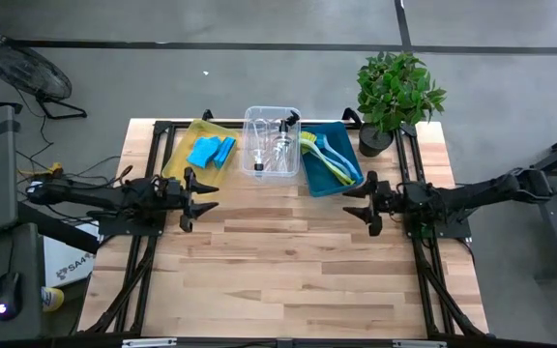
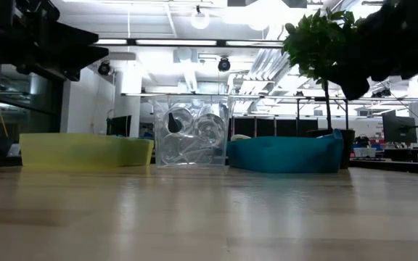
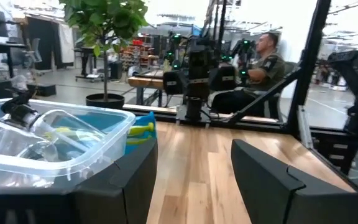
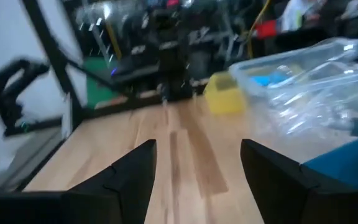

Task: Pick & Place Kitchen Sink Supplies
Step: Return to Home Position

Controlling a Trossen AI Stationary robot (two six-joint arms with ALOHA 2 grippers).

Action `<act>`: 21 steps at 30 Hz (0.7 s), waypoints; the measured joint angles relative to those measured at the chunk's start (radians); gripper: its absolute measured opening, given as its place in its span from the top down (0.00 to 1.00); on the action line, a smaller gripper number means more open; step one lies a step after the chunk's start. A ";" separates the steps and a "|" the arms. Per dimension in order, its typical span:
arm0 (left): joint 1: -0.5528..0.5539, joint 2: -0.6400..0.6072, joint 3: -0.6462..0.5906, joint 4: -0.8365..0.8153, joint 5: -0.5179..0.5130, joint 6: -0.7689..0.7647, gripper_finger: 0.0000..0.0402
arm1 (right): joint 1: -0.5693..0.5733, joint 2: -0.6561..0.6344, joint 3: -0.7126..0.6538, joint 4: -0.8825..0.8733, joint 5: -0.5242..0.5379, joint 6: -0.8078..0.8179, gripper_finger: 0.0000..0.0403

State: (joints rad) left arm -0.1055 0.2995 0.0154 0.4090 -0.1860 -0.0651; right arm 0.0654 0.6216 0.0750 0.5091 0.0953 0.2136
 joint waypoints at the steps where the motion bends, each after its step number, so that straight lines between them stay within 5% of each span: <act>1: 0.000 -0.022 0.000 -0.024 0.011 0.000 0.50 | 0.000 -0.001 -0.027 0.051 0.020 0.010 0.44; 9: 0.000 -0.183 -0.001 -0.264 0.007 -0.006 0.50 | -0.001 -0.025 -0.038 0.080 0.037 0.003 0.44; 15: 0.000 -0.299 -0.001 -0.371 -0.039 0.010 0.50 | -0.063 -0.158 -0.037 -0.156 -0.006 0.058 0.44; 21: 0.000 -0.290 -0.001 -0.373 -0.033 0.035 0.50 | -0.152 -0.318 -0.037 -0.341 -0.045 0.060 0.44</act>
State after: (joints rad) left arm -0.1051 0.0099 0.0143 0.0364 -0.2185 -0.0303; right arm -0.0868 0.3031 0.0376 0.1677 0.0508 0.2732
